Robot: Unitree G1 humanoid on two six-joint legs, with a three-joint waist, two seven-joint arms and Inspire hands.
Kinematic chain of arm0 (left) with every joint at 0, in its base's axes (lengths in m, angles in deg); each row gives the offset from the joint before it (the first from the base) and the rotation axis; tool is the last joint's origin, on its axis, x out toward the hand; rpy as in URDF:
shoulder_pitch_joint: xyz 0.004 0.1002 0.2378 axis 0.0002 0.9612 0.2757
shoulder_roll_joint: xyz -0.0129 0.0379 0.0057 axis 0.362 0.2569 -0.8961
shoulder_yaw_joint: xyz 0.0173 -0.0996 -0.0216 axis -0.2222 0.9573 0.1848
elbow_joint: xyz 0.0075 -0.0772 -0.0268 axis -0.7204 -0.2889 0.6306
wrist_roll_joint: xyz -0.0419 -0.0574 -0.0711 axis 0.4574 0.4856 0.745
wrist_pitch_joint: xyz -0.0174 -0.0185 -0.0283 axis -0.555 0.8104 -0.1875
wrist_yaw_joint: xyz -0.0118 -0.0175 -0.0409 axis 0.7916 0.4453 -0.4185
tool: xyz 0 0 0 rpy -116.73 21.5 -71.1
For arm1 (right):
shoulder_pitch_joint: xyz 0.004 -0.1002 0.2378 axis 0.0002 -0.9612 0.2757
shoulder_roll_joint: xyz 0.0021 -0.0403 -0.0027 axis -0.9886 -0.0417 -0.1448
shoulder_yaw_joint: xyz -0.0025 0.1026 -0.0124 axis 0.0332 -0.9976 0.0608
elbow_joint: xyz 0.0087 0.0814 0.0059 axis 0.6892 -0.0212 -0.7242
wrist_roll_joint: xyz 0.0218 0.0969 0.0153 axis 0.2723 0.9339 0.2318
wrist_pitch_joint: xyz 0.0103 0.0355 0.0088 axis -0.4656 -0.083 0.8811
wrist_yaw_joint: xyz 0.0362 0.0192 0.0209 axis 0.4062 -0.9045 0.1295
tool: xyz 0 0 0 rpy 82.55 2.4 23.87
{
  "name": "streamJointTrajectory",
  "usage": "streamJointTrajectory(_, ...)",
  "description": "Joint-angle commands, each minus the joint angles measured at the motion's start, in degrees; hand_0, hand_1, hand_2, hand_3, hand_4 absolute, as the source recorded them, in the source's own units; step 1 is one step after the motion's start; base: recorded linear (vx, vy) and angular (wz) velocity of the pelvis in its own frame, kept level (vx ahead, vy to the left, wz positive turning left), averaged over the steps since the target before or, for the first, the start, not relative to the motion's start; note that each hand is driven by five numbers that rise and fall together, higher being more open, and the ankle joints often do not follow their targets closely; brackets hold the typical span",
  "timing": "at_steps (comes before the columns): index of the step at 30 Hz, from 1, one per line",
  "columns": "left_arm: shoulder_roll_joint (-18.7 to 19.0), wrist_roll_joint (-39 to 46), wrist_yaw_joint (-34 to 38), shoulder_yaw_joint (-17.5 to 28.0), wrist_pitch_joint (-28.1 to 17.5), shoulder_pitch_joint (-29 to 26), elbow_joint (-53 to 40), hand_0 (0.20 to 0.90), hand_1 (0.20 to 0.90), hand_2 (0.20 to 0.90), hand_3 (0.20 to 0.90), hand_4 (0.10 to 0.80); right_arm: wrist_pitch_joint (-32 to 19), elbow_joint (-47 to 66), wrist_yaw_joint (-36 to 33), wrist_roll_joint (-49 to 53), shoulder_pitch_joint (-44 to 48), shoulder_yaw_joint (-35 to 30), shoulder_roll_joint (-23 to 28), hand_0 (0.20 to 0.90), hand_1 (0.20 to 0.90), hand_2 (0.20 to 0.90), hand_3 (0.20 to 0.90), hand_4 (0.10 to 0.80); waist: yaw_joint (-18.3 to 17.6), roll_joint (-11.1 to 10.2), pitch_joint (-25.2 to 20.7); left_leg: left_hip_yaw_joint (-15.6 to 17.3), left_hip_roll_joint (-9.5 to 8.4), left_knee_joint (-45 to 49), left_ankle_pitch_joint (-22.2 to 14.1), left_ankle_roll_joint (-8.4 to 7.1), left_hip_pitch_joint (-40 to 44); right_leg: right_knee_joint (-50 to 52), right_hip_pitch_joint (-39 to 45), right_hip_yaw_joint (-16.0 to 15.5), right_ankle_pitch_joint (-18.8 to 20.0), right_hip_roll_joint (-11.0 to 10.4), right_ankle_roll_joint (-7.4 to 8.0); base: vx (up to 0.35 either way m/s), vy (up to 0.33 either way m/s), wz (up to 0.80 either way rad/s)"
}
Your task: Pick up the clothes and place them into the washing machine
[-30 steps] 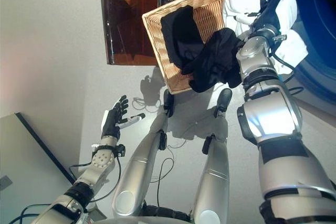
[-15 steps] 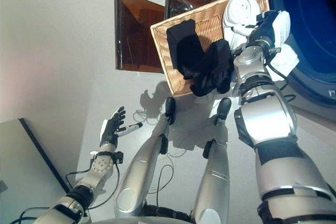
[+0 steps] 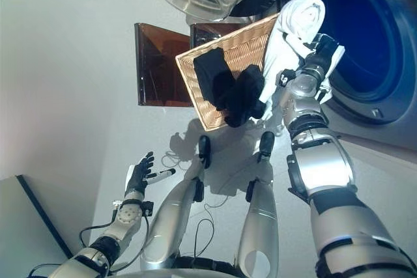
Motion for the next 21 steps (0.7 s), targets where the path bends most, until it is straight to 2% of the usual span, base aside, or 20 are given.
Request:
streamJointTrajectory(1, 0.08, -0.83, 0.92, 0.47, -0.14, 3.75, 4.75, 0.9, 0.9, 0.9, 0.9, 0.8, -11.27, 10.85, 3.73, 6.96, -1.59, -1.16, -0.52, 0.2, 0.2, 0.2, 0.2, 0.3, 0.98, 0.59, -7.16, 1.15, -0.35, -2.17, -1.25, -2.64, 0.48, 7.56, 1.24, 1.53, -10.07, 0.42, 0.52, 0.053, -0.001, -0.07)
streamJointTrajectory(4, -0.03, -0.94, 0.72, 0.62, -0.1, 3.96, 4.96, 0.9, 0.9, 0.9, 0.9, 0.8, -12.03, 12.8, 4.53, 8.68, -2.96, -1.84, -0.74, 0.2, 0.2, 0.2, 0.2, 0.3, 0.89, 0.72, -7.61, 1.21, -0.28, -2.18, -1.13, -2.62, 0.43, 7.29, 1.32, 1.71, -9.87, 0.53, 0.5, 0.035, 0.001, -0.05)
streamJointTrajectory(8, -0.87, -0.79, -0.64, 0.58, -0.23, 5.0, 4.86, 0.9, 0.9, 0.9, 0.9, 0.8, -15.75, 18.25, 8.96, 18.63, -8.76, -6.94, -2.25, 0.2, 0.2, 0.2, 0.2, 0.3, 0.44, 1.77, -9.27, 1.38, -0.57, -2.35, -1.53, -2.53, 1.58, 6.97, 2.4, 2.34, -10.35, 0.59, 0.61, 0.053, -0.002, -0.06)
streamJointTrajectory(15, -1.84, -0.63, -1.71, -0.11, -0.07, 5.94, 5.21, 0.9, 0.9, 0.9, 0.9, 0.8, -18.92, 19.12, 12.2, 28.56, -10.32, -12.55, -3.01, 0.2, 0.2, 0.2, 0.2, 0.3, 0.37, 3.05, -10.72, 1.38, -0.71, -2.77, -1.88, -2.35, 2.45, 6.96, 2.84, 2.81, -10.95, 0.69, 0.58, 0.031, -0.001, -0.02)
streamJointTrajectory(21, -2.15, 0.0, -2.54, -1.12, -0.12, 6.2, 4.41, 0.9, 0.9, 0.9, 0.9, 0.8, -18.54, 16.47, 12.31, 31.53, -8.08, -13.21, -1.86, 0.2, 0.2, 0.2, 0.2, 0.3, 0.63, 3.95, -11.09, 1.59, -0.78, -3.03, -1.74, -2.37, 2.3, 6.9, 2.44, 3.28, -11.06, 0.82, 0.46, 0.005, 0.002, -0.01)
